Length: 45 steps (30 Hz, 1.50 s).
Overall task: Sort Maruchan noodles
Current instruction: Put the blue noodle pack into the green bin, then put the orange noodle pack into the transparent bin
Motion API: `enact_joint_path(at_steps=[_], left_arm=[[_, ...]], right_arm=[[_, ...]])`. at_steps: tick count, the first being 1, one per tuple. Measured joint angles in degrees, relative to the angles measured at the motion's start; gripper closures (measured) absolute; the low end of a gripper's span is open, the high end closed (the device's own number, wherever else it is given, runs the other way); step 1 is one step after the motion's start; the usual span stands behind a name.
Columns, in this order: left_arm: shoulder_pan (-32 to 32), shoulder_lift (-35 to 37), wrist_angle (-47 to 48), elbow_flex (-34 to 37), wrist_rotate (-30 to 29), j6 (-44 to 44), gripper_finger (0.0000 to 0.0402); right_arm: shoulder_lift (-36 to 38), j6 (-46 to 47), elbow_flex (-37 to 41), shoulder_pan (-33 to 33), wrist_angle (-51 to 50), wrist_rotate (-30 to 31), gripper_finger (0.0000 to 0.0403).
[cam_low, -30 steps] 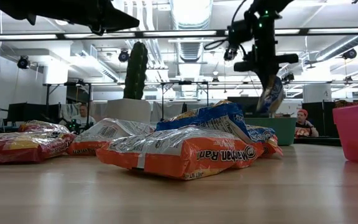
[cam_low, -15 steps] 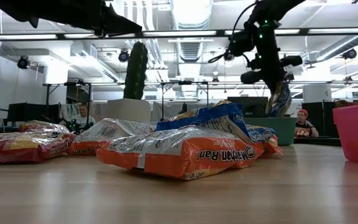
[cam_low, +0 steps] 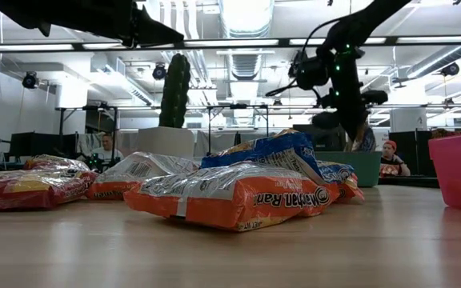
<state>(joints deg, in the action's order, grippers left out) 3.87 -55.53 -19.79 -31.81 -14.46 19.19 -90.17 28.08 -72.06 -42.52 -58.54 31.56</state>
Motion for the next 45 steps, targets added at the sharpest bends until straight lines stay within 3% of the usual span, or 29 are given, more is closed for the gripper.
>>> enact_joint_path(at_steps=[11,22,31,37,41,45], left_arm=[[-0.01,0.0,0.06,0.02,0.0,-0.14,0.0357],[-0.01,0.0,0.0,0.02,0.0,-0.18,0.0357],[-0.01,0.0,1.39,0.02,0.0,-2.67,0.0357],[-0.01,0.0,5.5,0.02,-0.15,-7.43,0.0357],[-0.06,0.0,7.44,0.04,-0.11,-11.16,0.0357],[-0.05,0.0,10.86,0.04,-0.07,-14.73,0.0357]], right_arm=[[-0.02,-2.17,5.9,0.0,9.57,0.03,0.0374],[0.04,-2.47,7.51,0.0,10.14,-0.07,0.0274],[3.77,-1.14,2.26,1.53,3.59,-0.57,0.0218],[10.29,0.88,1.65,6.84,4.21,-4.93,0.0212],[14.74,1.96,2.7,13.99,6.09,-4.69,0.0212],[18.18,1.88,6.79,23.0,14.32,-4.56,0.0212]])
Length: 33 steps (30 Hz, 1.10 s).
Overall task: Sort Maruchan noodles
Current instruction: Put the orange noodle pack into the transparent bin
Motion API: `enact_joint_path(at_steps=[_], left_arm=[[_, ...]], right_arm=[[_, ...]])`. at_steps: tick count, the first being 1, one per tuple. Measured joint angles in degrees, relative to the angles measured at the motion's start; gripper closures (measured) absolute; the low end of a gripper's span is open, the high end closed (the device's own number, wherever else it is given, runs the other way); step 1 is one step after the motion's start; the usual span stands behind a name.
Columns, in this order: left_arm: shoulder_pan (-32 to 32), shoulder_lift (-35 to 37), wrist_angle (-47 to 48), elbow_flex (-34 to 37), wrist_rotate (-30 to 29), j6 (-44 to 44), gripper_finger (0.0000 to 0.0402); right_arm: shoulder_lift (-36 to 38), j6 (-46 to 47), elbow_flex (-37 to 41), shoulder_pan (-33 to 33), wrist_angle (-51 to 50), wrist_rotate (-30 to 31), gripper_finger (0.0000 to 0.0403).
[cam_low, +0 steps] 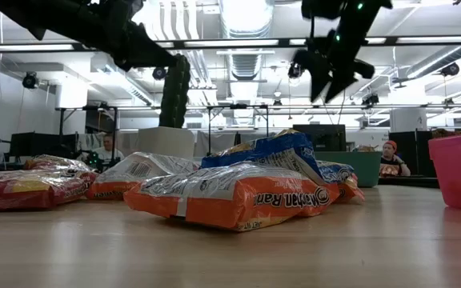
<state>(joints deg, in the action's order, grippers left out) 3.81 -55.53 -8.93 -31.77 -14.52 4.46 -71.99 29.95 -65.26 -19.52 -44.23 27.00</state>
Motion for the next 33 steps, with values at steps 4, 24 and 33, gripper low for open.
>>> enact_joint_path(at_steps=[4,24,33], left_arm=[[0.0,0.0,2.56,0.02,0.13,-3.05,0.0357],[0.02,-4.64,0.18,0.02,0.14,-9.08,0.0357],[-0.02,-12.82,4.01,-0.36,12.24,-11.06,0.0345]], right_arm=[[1.8,-1.66,6.96,8.4,13.67,-0.03,0.0212],[-0.74,-11.2,29.47,19.01,56.48,-11.41,0.0212],[-0.74,-13.33,29.45,19.01,56.57,-11.58,0.0212]])
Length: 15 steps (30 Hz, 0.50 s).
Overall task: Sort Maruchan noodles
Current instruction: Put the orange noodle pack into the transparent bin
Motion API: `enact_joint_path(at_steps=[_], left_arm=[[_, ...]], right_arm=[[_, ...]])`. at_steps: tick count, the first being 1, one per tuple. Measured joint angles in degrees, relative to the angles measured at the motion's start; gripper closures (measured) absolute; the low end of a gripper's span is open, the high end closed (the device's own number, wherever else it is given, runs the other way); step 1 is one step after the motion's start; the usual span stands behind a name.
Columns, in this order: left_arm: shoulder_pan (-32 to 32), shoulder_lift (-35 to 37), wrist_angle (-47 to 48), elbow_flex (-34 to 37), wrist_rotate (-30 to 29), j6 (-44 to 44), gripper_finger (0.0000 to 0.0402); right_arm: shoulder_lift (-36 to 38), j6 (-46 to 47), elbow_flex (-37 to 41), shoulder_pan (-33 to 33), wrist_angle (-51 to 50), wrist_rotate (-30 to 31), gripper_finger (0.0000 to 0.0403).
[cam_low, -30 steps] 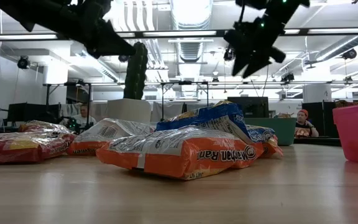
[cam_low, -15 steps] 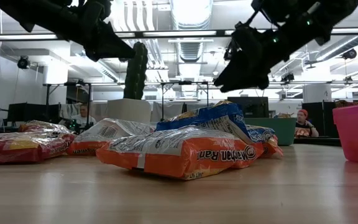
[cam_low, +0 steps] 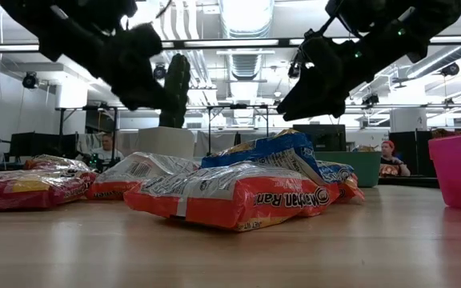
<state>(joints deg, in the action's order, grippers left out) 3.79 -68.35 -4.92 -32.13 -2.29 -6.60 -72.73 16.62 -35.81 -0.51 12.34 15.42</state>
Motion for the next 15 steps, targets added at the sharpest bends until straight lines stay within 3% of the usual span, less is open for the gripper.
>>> enact_joint_path(at_steps=[11,15], left_arm=[[0.0,-9.38,1.85,-0.01,0.33,0.97,0.0227],[0.02,-12.34,1.26,-0.03,4.82,1.09,0.0208]], right_arm=[[0.0,-0.74,-0.02,-0.06,-0.02,0.02,0.0212],[0.0,-0.7,-0.02,-0.16,0.0,0.0,0.0212]])
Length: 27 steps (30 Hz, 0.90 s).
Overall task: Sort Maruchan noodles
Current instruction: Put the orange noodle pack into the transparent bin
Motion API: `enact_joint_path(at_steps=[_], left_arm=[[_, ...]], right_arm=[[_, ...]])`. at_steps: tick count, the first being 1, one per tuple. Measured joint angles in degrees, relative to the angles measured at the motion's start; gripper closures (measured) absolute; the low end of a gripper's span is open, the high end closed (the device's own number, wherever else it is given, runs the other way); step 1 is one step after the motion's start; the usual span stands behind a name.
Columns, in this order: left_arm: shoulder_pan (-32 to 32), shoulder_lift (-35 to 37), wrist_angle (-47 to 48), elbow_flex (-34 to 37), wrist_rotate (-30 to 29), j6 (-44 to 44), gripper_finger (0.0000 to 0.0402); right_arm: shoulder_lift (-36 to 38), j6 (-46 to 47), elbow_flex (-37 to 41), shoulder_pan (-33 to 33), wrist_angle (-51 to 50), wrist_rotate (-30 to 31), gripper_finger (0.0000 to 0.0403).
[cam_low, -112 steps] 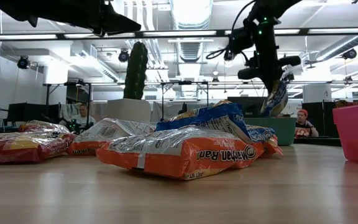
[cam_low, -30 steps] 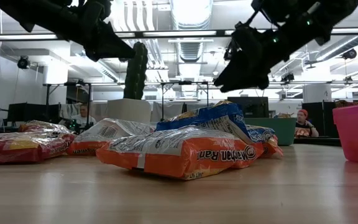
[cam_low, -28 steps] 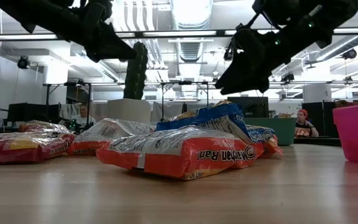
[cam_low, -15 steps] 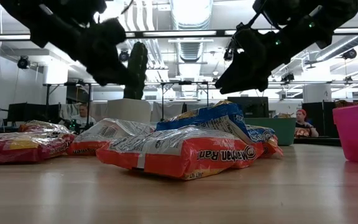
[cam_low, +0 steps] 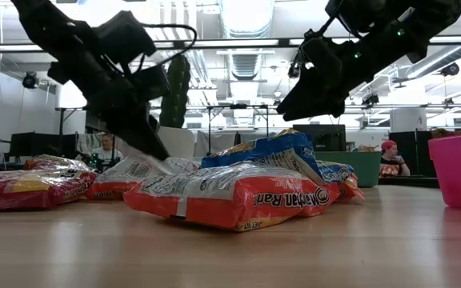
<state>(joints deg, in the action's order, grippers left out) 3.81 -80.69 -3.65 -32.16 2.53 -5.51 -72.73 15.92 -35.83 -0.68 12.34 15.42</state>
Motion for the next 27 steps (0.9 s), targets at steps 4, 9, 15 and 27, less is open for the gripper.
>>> enact_joint_path(at_steps=[4,9,15,27], left_arm=[[0.0,-2.47,-0.45,-0.02,1.63,-1.19,0.0211],[0.09,-5.52,-1.24,-0.06,1.6,-3.05,0.0236],[0.0,-4.1,-0.84,-0.06,1.66,-1.6,0.0332],[0.09,7.73,-4.65,0.05,3.87,8.5,0.04]], right_arm=[[0.0,0.57,0.0,-0.17,-0.02,0.0,0.0211],[0.0,0.61,0.0,-0.21,0.01,0.0,0.0211],[0.0,1.05,0.0,-0.21,0.27,0.0,0.0211],[0.0,-2.45,0.0,0.02,5.1,-1.1,0.0211]])
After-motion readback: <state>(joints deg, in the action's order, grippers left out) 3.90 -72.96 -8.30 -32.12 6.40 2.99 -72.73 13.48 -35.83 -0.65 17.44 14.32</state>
